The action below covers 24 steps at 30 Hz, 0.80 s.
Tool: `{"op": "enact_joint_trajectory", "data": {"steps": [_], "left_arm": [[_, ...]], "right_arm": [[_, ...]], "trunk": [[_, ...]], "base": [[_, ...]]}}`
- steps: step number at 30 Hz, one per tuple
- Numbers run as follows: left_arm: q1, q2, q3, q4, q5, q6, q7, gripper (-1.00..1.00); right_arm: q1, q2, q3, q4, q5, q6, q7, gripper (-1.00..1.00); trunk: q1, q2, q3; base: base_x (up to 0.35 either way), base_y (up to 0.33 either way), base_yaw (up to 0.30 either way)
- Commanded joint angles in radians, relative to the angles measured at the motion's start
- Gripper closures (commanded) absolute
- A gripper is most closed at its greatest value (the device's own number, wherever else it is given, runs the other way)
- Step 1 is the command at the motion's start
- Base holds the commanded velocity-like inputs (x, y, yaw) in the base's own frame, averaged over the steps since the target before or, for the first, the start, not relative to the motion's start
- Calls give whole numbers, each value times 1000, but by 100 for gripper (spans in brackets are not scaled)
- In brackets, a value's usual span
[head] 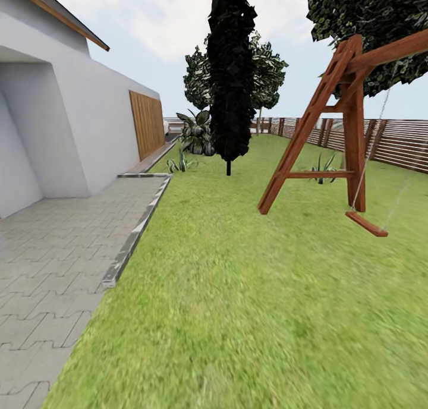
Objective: Take the three Easter eggs out of the wicker basket on the lawn in the garden, then place them on the lawn next to a single tree (choose any tree) so that all three eggs are next to the same tree and none are left in the basket.
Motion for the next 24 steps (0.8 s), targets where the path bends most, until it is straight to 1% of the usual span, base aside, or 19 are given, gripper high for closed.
{"op": "enact_joint_trajectory", "data": {"steps": [1,24], "left_arm": [[-1,0,-5,1,0,-3,1,-100],[-1,0,-5,1,0,-3,1,-100]], "right_arm": [[0,0,4,-1,0,-1,0,-100],[0,0,4,-1,0,-1,0,-100]], "trunk": [[1,-1,-2],[1,-1,-2]], "base": [[332,3,0],[334,0,0]]}}
